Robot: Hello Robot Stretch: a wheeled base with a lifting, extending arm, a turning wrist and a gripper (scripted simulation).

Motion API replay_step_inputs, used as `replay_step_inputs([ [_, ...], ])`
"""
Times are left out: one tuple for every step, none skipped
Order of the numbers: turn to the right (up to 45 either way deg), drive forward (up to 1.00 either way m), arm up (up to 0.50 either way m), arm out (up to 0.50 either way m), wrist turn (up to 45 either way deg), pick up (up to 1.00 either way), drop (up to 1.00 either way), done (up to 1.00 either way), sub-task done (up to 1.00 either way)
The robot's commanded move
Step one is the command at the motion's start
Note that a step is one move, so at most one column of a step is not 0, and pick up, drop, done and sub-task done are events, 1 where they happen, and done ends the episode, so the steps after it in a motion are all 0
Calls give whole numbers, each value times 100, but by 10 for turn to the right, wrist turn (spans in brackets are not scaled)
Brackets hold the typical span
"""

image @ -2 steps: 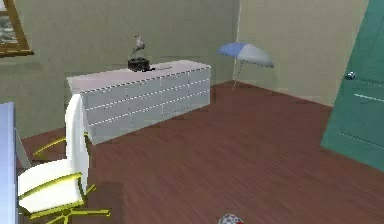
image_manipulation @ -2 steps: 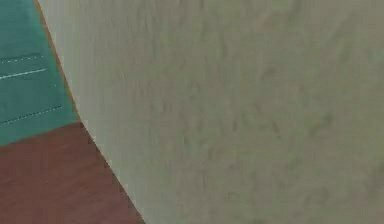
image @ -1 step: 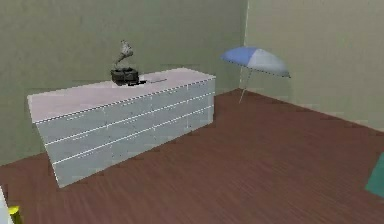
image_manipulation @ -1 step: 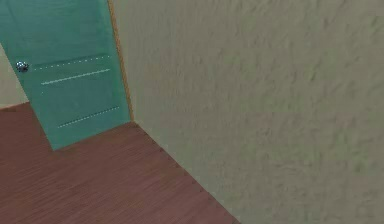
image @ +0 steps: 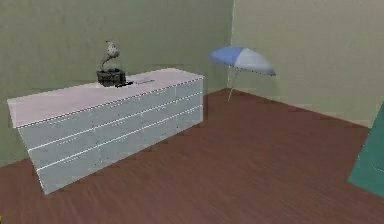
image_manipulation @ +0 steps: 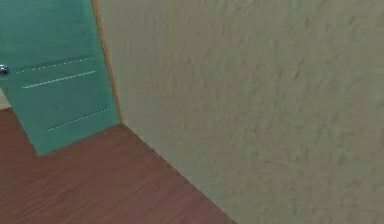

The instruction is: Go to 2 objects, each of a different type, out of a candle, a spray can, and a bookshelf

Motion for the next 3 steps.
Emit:
replay_step_inputs([
  [0, 45, 0, 0, 0, 0, 0, 0, 0],
  [390, 0, 0, 0, 0, 0, 0, 0, 0],
  [0, 100, 0, 0, 0, 0, 0, 0, 0],
])
